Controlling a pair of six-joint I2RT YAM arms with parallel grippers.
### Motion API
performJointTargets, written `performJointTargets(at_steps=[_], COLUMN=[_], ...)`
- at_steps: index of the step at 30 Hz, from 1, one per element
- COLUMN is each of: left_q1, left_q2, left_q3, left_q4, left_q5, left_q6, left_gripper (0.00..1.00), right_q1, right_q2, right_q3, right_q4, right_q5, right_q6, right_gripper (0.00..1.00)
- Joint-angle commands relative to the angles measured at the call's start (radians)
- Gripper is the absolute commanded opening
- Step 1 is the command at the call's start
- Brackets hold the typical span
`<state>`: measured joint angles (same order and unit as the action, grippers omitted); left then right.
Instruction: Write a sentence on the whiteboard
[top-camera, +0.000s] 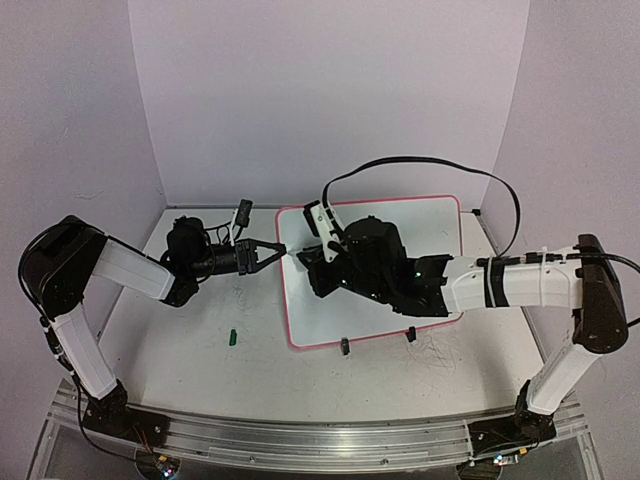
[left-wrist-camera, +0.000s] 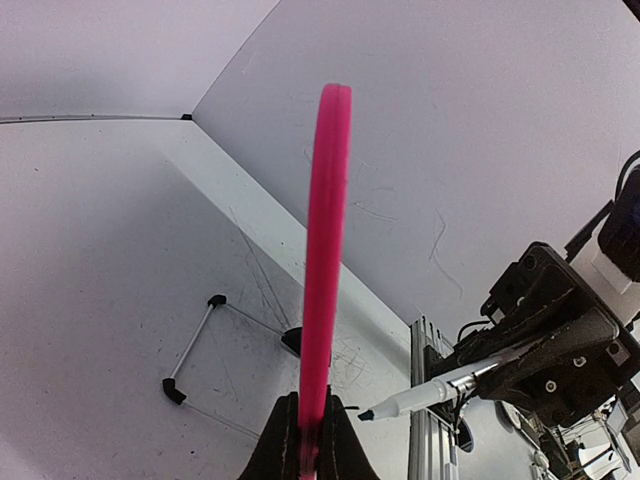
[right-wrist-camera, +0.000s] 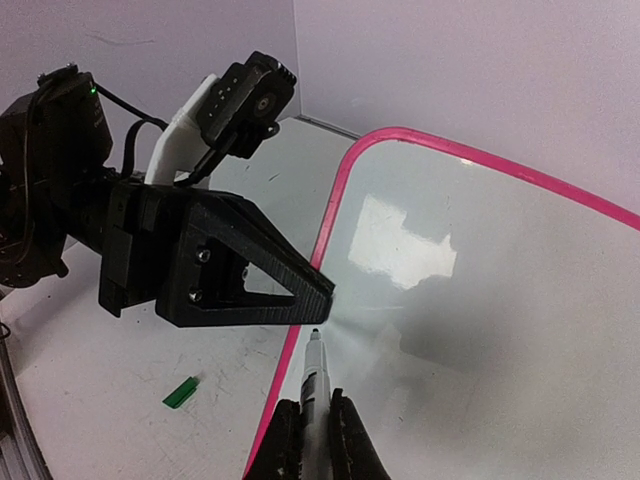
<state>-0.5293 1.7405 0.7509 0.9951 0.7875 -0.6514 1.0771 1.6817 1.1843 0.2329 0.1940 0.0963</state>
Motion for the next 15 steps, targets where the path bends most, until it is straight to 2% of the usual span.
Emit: performJointTargets(at_steps=[1, 15], left_q1=[0.003, 0.003], left_q2=[-0.014, -0.014], left_q3=[0.013, 0.018], left_q4=[0.017, 0.011], left_q5=[0.015, 0.022], left_q6=[-0.022, -0.028], left_gripper=[0.00, 0.00], right_q1=[0.006, 0.009], right_q2=[0.013, 0.020], right_q3=[0.039, 0.036], right_q4=[0.043, 0.050], right_q5=[0.015, 0.058], right_q6=[-0.008, -0.004], right_gripper=[0.00, 0.00])
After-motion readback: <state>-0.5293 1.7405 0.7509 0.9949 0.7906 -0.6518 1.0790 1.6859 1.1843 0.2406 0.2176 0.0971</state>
